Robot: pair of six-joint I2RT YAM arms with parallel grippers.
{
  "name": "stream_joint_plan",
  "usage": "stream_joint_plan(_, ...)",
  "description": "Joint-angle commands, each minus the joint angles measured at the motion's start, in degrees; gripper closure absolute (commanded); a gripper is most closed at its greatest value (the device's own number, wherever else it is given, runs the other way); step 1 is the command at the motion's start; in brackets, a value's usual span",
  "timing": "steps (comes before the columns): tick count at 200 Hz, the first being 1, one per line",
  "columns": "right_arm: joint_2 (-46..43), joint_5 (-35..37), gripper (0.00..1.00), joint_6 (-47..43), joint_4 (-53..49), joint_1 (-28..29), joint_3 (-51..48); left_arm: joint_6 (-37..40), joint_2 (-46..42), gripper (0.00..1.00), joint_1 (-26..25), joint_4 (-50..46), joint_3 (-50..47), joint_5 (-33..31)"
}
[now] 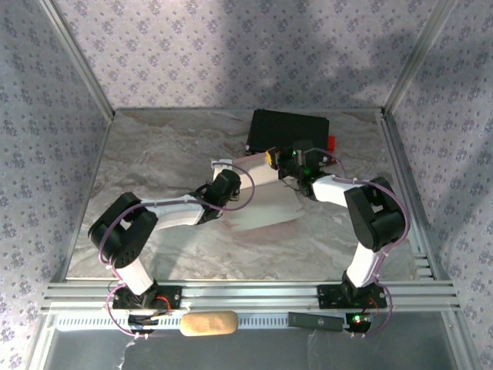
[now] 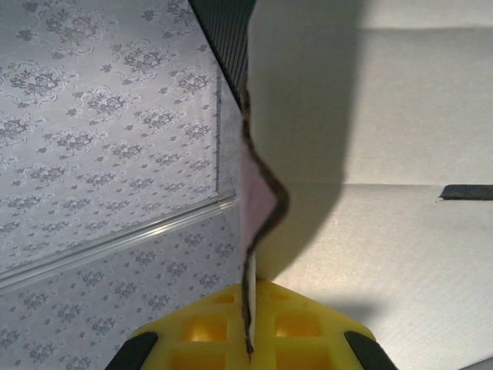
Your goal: Fold the paper box
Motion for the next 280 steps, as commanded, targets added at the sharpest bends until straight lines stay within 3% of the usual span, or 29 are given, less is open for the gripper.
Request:
stream_joint_plan(1, 1.4, -0.3, 1.00, 1.2, -2.0, 0.8, -0.5, 2.6, 2.4, 0.95, 0.9, 1.1, -1.8, 5.8)
stream_joint_plan(24, 1.4, -0.5, 1.00, 1.3, -1.9, 0.7, -0.4, 3.3, 3.1, 0.88, 1.7, 5.1, -4.1, 7.9)
stream_joint_plan(51, 1.3, -0.9, 1.00, 1.3, -2.9, 0.6, 0.2, 3.6, 4.5, 0.87, 2.6, 9.4, -6.1, 9.3)
stream_joint_plan(134, 1.1, -1.2, 1.00, 1.5, -4.2, 0.5, 1.1, 4.3, 6.5, 0.76, 2.6, 14.2, -7.8, 8.3)
stream_joint_plan(194, 0.8, -1.3, 1.00, 1.5, -4.4, 0.3, 0.9, 4.1, 7.4, 1.00, 2.7, 14.8, -8.2, 7.5)
stream_joint_plan(206, 0.6, -1.2, 1.00, 1.5, -4.7, 0.4, 0.8, 3.6, 7.2, 1.00, 2.4, 14.5, -8.1, 6.7)
stream_joint_plan(243, 0.0, -0.2, 1.00, 1.4, -6.0, 0.8, 0.8, 0.7, 8.0, 1.00, -0.8, 6.1, -4.1, -3.7)
stream_joint_plan(280, -0.3, 0.4, 1.00, 1.6, -7.1, 1.0, 0.5, -8.0, 12.0, 1.00, -5.0, -12.1, 4.8, -18.1)
